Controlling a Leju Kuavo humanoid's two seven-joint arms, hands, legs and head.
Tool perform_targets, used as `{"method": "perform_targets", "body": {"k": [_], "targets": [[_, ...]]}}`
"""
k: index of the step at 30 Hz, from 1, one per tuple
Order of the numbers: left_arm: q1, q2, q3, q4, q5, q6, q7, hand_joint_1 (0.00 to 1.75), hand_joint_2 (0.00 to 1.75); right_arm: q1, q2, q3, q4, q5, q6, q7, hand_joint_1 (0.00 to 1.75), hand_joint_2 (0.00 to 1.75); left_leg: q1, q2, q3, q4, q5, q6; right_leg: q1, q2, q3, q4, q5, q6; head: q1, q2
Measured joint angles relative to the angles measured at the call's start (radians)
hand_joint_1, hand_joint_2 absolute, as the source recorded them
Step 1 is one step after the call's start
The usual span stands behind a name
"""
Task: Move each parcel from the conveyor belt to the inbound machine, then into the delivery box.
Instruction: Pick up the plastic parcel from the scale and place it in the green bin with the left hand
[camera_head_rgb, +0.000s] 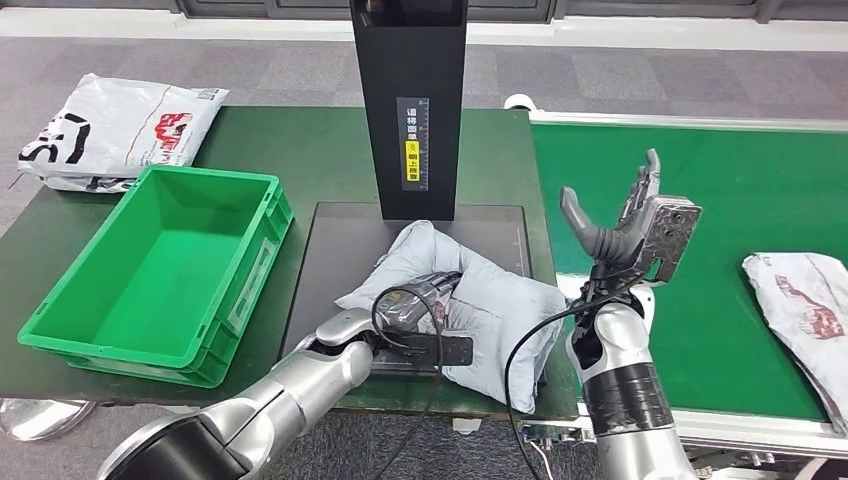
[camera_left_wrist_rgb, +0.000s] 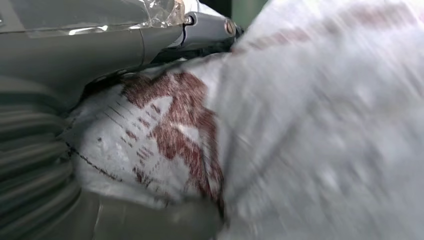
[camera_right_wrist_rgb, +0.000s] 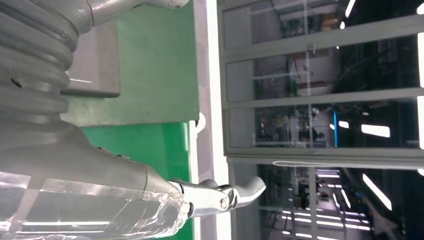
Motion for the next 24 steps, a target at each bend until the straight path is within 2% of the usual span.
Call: {"method": "perform_targets", "body": {"k": [3,8,13,19,24], "targets": [[-0.028,0.0,-0.049,0.025,-0.02,-0.001,0.029,1.75,1.75,-0.001,0.0,-0.008,0.004,-0.006,0.008,-0.013,0.0,1.75,0.0,0.0,0.003,0.0,0.0,0.0,0.0,0.0,0.003,0.0,0.0,0.0,0.0,0.0],[-0.054,0.0,-0.084,0.044,-0.032,0.013,0.051,1.75,1.75,0.002,0.0,-0.009,0.006,-0.013,0.014,-0.019,0.0,1.75,0.0,0.0,0.005,0.0,0.0,0.0,0.0,0.001,0.004,0.0,0.0,0.0,0.0,0.0],[-0.062,0.004,-0.081,0.051,-0.005,0.097,0.054,1.75,1.75,0.022,-0.002,-0.009,0.006,-0.028,-0.003,-0.025,0.0,1.75,0.0,0.001,0.006,0.0,0.0,0.0,0.0,0.002,0.005,0.0,0.001,0.0,0.0,0.0],[-0.065,0.022,0.013,0.031,0.132,0.243,-0.009,1.75,1.75,0.087,-0.003,-0.009,-0.005,-0.049,-0.03,-0.036,0.0,1.75,0.0,0.002,0.003,0.0,0.001,-0.001,0.001,0.003,0.001,0.0,0.001,-0.001,0.0,0.0],[-0.083,0.065,0.12,-0.042,0.151,0.391,0.004,1.75,1.75,0.142,-0.003,-0.009,-0.031,-0.051,-0.057,-0.041,0.0,1.75,0.0,0.002,0.0,0.0,0.002,-0.002,0.002,0.003,-0.002,0.001,0.001,-0.001,0.0,0.0]]}}
